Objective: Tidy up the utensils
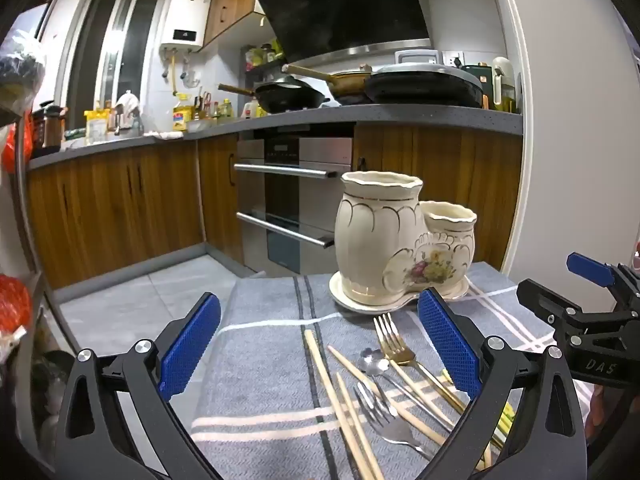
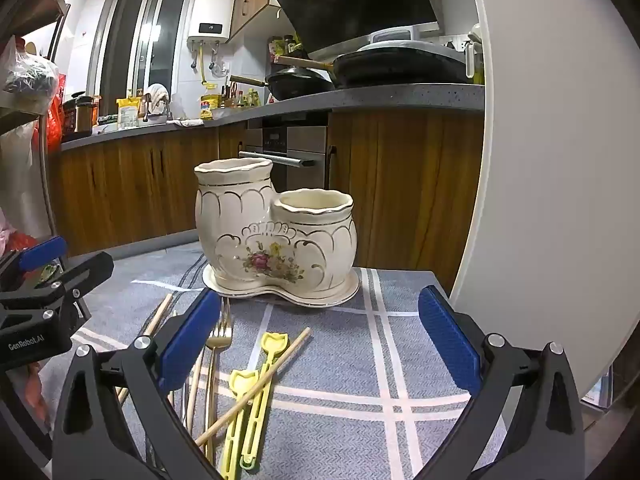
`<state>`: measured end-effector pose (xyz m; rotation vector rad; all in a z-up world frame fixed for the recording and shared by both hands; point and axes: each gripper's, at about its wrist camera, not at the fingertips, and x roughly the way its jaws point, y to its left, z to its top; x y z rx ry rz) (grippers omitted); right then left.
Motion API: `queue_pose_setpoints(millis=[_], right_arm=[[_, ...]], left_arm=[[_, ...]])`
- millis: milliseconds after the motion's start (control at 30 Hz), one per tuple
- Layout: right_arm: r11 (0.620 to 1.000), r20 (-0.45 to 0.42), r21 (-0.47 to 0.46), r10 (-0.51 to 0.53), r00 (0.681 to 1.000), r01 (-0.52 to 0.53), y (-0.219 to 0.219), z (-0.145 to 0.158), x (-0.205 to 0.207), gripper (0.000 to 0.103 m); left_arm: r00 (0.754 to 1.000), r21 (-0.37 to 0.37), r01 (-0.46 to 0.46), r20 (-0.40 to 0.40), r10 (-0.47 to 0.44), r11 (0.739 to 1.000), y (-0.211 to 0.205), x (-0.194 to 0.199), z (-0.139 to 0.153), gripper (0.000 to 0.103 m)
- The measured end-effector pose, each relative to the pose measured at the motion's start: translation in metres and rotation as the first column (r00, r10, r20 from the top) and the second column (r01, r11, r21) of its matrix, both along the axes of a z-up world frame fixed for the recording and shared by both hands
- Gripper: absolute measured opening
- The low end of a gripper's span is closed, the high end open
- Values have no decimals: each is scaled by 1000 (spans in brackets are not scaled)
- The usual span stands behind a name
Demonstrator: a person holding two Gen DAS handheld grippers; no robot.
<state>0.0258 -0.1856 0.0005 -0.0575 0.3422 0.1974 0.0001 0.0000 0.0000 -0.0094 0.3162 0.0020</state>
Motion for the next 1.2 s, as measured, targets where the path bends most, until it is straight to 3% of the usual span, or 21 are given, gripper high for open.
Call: queue_pose_setpoints(millis=[1200], right_arm=[[999, -1, -34, 2, 1000, -2, 8, -5, 1, 98]], left_arm=[[1000, 3, 3, 2, -3, 1000, -2, -2, 0, 98]])
